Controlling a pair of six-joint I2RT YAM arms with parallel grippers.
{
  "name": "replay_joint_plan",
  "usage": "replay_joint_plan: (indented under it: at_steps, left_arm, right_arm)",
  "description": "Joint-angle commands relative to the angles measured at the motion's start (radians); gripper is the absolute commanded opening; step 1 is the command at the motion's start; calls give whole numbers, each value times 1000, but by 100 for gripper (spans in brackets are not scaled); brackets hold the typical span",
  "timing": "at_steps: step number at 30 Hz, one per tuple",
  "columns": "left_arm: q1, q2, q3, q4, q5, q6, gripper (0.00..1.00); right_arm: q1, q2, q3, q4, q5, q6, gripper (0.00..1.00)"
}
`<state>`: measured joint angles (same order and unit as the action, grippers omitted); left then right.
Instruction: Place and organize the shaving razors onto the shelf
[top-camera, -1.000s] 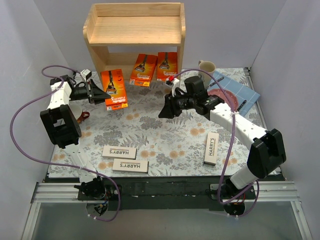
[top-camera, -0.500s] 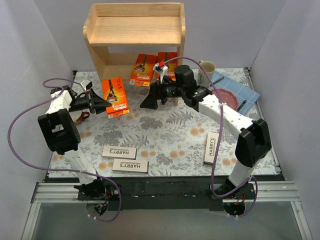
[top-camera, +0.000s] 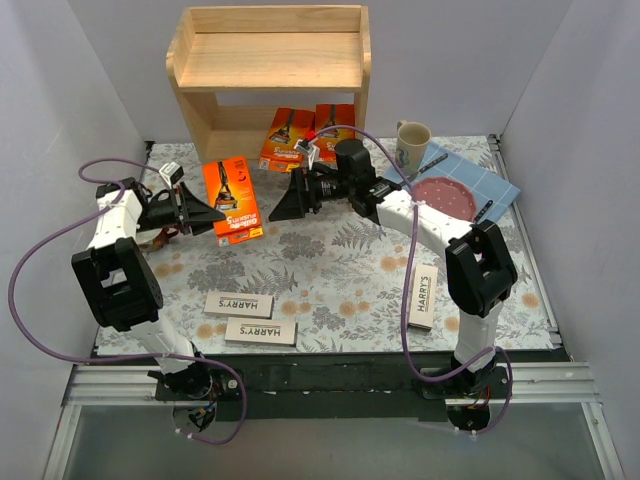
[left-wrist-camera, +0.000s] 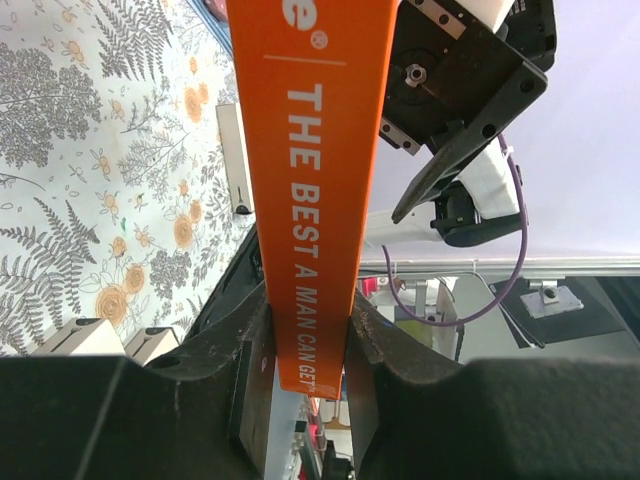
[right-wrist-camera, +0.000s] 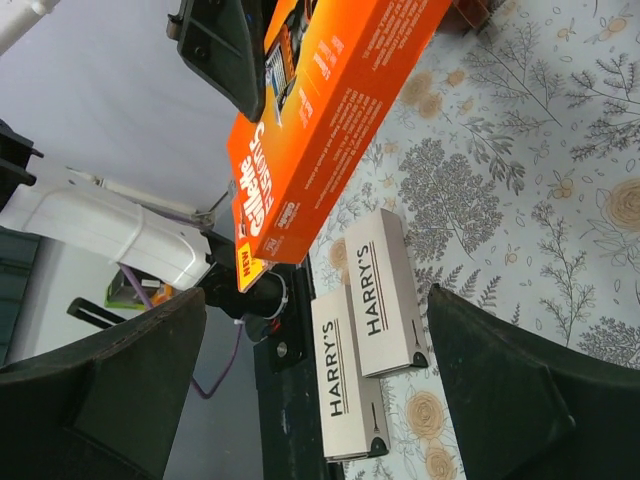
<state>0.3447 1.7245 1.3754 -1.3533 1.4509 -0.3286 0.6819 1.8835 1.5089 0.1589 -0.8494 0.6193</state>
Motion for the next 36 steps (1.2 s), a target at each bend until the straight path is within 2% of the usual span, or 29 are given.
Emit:
replay_joint_plan:
  at_steps: [1,9,12,16,21,23,25,26,27,29,33,34,35,36]
  left_arm:
    - [-24,-40,10,-35,212,22,5]
    - [-59,-37,30,-33,215,20,6]
    - [-61,-42,27,-35,218,20,6]
    - [-61,-40,30,-30,216,20,7]
    - [-59,-17,56,-23,178,31,13]
    - [-59,0,71,-35,164,52,17]
    - [-59,4,86,-33,132,48,22]
    - [-58,-2,88,-33,118,46,23]
    - [-49,-9,86,-33,106,46,25]
    - [-35,-29,77,-33,65,52,28]
    - [49,-116,65,-6,-43,62,34]
    - [71,-138,53,25,-69,40,36]
    - [88,-173,42,137,-130,5,38]
    - [123,-210,24,229,-167,-112,38]
  right_arm:
    - [7,28,63,97,-39,91,98]
    - [70,69,111,102,-22,117,98]
    - [84,81,129,106,-19,112,93]
    - [93,74,122,105,-17,91,67]
    - [93,42,73,79,9,50,45]
    - [94,26,57,77,16,39,39]
    - [93,17,51,73,33,31,21]
    - [90,14,51,68,38,28,19]
    - [88,11,48,64,42,30,6]
    - [81,6,47,50,62,30,2]
    - [61,-14,40,31,78,30,1]
    - [58,-18,37,24,84,30,1]
    - [50,-23,34,22,85,28,1]
    - [48,-29,31,19,87,26,1]
